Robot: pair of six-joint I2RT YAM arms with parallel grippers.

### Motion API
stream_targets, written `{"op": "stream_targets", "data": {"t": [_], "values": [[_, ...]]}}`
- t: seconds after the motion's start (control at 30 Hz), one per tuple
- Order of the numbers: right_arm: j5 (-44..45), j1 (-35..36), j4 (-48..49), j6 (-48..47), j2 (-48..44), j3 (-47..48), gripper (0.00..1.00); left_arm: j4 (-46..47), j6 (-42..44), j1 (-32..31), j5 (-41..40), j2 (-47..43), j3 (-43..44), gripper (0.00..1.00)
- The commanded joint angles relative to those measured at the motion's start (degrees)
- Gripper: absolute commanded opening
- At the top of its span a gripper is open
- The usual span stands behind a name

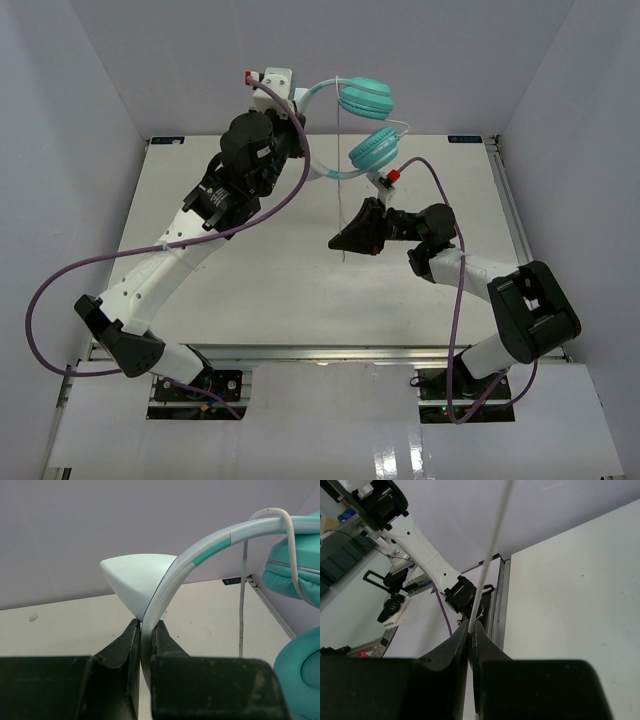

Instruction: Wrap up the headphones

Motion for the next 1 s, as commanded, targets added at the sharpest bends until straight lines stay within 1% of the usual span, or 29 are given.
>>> {"op": "stream_targets", "data": {"t": [0.0,0.17,0.5,0.67,0.97], "values": [[-0.4,1.7,3.3,-6.7,-3.2,-1.3,0.08,4.1,-2.1,3.2,0.5,-1.6,4.4,0.00],[-0.1,2.8,0.0,-9.6,-4.5,-1.8,0.08,2.6,-2.5,6.2,2.1,-1.0,5.3,0.00],[-0.5,3.6,0.0,-10.0,-3.9,-1.9,0.08,1.2,-3.6,9.4,4.2,-0.7,6.6,0.00],[-0.4,4.3,-0.3,-10.2,-4.4,-2.0,0.09,0.3,-3.5,11.1,5.0,0.8,9.2,0.00],[-0.3,6.2,-3.4,-13.4,-5.9,-2.6,0.12,-1.2,-4.0,14.4,7.1,4.5,13.8,0.00]]}}
